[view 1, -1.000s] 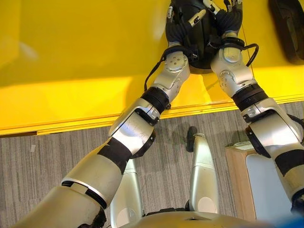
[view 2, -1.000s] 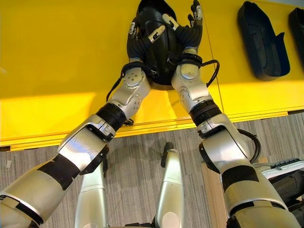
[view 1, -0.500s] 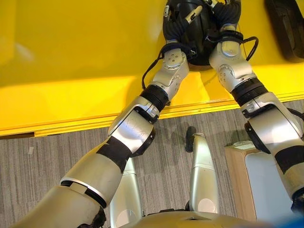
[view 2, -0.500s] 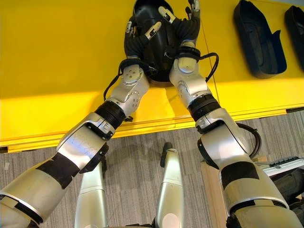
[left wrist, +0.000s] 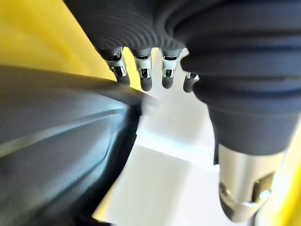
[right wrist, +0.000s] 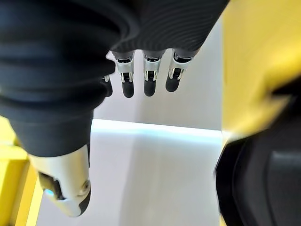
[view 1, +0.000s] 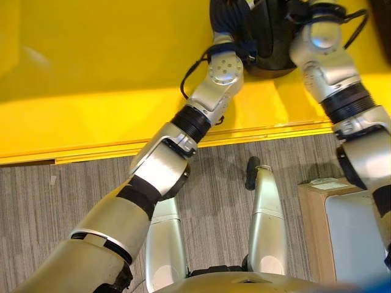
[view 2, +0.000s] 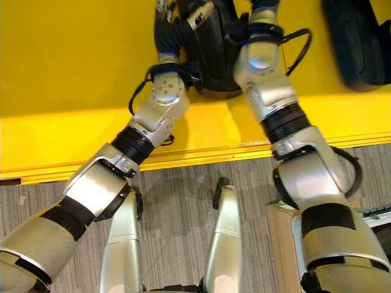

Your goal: Move parts from the plastic box to the shelf.

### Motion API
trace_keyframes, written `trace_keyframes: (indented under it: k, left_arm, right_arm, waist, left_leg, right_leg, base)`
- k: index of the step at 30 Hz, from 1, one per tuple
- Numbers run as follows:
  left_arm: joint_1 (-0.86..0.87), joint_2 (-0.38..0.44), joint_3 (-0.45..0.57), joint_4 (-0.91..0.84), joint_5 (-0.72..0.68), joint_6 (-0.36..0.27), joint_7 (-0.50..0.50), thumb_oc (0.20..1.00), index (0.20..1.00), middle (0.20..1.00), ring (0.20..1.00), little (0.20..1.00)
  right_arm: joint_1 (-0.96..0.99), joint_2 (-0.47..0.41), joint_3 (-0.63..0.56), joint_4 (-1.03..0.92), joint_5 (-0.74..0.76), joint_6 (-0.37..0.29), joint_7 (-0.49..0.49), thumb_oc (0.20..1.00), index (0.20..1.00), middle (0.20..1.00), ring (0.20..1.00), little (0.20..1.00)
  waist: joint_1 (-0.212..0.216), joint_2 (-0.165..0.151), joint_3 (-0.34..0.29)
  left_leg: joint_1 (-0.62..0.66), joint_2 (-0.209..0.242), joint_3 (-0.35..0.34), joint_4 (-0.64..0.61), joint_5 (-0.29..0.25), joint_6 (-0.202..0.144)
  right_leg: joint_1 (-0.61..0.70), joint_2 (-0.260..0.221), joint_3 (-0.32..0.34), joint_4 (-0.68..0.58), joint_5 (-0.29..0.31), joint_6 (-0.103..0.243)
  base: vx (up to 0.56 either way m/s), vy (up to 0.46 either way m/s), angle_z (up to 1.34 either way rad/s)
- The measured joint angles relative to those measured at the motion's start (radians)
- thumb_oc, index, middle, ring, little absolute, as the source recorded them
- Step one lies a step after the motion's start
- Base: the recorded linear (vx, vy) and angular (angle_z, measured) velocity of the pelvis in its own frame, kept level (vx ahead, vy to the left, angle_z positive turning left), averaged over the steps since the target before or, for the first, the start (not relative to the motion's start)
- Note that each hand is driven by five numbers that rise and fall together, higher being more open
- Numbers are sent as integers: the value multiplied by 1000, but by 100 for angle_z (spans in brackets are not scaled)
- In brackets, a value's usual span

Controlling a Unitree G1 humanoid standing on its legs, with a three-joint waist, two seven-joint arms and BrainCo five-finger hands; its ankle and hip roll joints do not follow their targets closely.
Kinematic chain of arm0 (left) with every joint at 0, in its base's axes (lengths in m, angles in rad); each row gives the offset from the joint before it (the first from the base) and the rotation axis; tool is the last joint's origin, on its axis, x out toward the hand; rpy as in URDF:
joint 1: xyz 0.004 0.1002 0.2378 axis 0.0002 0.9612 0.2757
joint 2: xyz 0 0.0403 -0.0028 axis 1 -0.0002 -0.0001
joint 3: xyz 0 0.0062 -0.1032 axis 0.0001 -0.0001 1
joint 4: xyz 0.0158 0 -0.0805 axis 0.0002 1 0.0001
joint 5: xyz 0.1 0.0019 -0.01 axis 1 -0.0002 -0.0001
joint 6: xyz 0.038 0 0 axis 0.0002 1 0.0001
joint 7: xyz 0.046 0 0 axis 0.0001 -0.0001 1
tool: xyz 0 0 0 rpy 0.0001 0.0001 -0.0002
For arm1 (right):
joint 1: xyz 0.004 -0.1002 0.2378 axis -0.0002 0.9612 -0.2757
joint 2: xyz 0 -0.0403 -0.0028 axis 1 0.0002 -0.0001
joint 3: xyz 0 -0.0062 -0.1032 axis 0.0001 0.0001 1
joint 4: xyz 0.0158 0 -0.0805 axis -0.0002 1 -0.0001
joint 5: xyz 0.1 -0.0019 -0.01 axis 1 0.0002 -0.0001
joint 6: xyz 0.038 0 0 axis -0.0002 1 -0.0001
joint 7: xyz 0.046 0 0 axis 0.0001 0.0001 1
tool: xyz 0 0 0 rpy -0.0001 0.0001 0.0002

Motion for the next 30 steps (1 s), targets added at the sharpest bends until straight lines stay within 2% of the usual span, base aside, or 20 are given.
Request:
trace_keyframes:
  k: [8, 9, 10, 11, 13, 16, 20, 22, 25, 26, 27, 29, 30]
  left_arm:
    - [161, 178, 133, -334, 169, -5, 27, 1000, 1000, 1000, 1000, 1000]
    - [236, 230, 180, -456, 207, -23, 27, 1000, 1000, 1000, 1000, 1000]
    - [242, 261, 200, -464, 207, -29, 25, 1000, 1000, 1000, 1000, 1000]
    - [298, 295, 251, -536, 210, -33, 11, 1000, 1000, 1000, 1000, 1000]
    - [411, 332, 298, -662, 232, -41, -4, 1000, 1000, 1000, 1000, 1000]
    - [501, 385, 342, -742, 239, -60, -43, 1000, 1000, 1000, 1000, 1000]
    - [702, 402, 427, -858, 218, -97, -115, 1000, 1000, 1000, 1000, 1000]
    - [837, 401, 444, -903, 158, -110, -172, 1000, 1000, 1000, 1000, 1000]
    - [999, 396, 463, -931, 56, -114, -255, 1000, 1000, 1000, 1000, 1000]
    - [1049, 400, 473, -947, 32, -114, -281, 1000, 1000, 1000, 1000, 1000]
    - [1085, 390, 493, -958, -13, -114, -312, 1000, 1000, 1000, 1000, 1000]
    - [1134, 402, 495, -960, -55, -117, -370, 1000, 1000, 1000, 1000, 1000]
    - [1179, 404, 491, -965, -73, -111, -397, 1000, 1000, 1000, 1000, 1000]
  right_arm:
    - [142, -196, -181, -195, -72, -24, -8, 1000, 1000, 1000, 1000, 1000]
    - [209, -246, -244, -231, -89, -41, -12, 1000, 1000, 1000, 1000, 1000]
    - [214, -269, -249, -220, -89, -41, -10, 1000, 1000, 1000, 1000, 1000]
    - [312, -290, -340, -304, -103, -49, -3, 1000, 1000, 1000, 1000, 1000]
    - [438, -317, -431, -385, -111, -60, 11, 1000, 1000, 1000, 1000, 1000]
    - [579, -329, -528, -434, -110, -68, 19, 1000, 1000, 1000, 1000, 1000]
    - [791, -326, -673, -534, -130, -78, 46, 1000, 1000, 1000, 1000, 1000]
    - [891, -273, -730, -576, -133, -85, 60, 1000, 1000, 1000, 1000, 1000]
    - [972, -185, -753, -604, -141, -85, 89, 1000, 1000, 1000, 1000, 1000]
    - [1012, -152, -769, -631, -146, -86, 98, 1000, 1000, 1000, 1000, 1000]
    - [1043, -118, -772, -647, -147, -81, 113, 1000, 1000, 1000, 1000, 1000]
    - [1099, -61, -790, -687, -150, -90, 139, 1000, 1000, 1000, 1000, 1000]
    - [1126, -20, -790, -701, -152, -96, 152, 1000, 1000, 1000, 1000, 1000]
  waist:
    - [8, 3, 18]
    - [8, 5, 21]
    - [11, 6, 22]
    - [14, 7, 22]
    - [14, 7, 22]
    - [21, 9, 22]
    - [26, 16, 18]
    - [24, 18, 17]
    - [28, 22, 15]
    - [30, 22, 15]
    - [31, 28, 15]
    - [43, 33, 12]
    - [39, 30, 11]
  left_leg:
    - [-2, -5, -9, -2, 6, 4]
    - [-2, -8, -16, -1, 4, 2]
    - [-4, -10, -20, -5, 5, 3]
    - [-2, -14, -20, -5, 13, 2]
    - [1, -14, -23, -7, 10, 0]
    - [9, -15, -33, -18, 9, 4]
    - [30, -18, -24, -24, 7, 6]
    - [47, -18, -22, -41, 10, 11]
    - [79, -19, -16, -66, 15, 13]
    - [93, -19, -13, -80, 21, 11]
    - [119, -19, -20, -106, 22, 16]
    - [151, -17, -12, -142, 40, 29]
    - [182, -15, -16, -169, 40, 27]
  right_leg:
    - [1, -1, -5, 6, -2, 3]
    - [1, -6, -8, 11, -9, 1]
    - [1, -11, -13, 3, -11, 6]
    - [8, -6, -18, 5, -4, -3]
    - [15, -16, -27, 4, -11, 5]
    - [35, -16, -30, -15, -15, 10]
    - [62, -20, -31, -33, -17, 12]
    - [84, -19, -31, -51, -16, 11]
    - [115, -20, -32, -80, -9, 9]
    - [129, -20, -37, -89, 1, 5]
    - [160, -29, -55, -118, -3, 20]
    - [197, -27, -64, -147, 16, 8]
    - [226, -30, -80, -168, 10, 18]
  base:
    - [-20, 6, 2]
    - [3, 3, 6]
    - [86, -5, 9]
    - [-69, 19, 8]
    - [49, -3, 10]
    - [39, 4, 5]
    - [2, 2, 1]
    - [0, 0, 0]
    - [-10, 14, 1]
    - [116, -6, 6]
    - [-33, 34, 7]
    - [30, 8, 9]
    - [44, -8, 7]
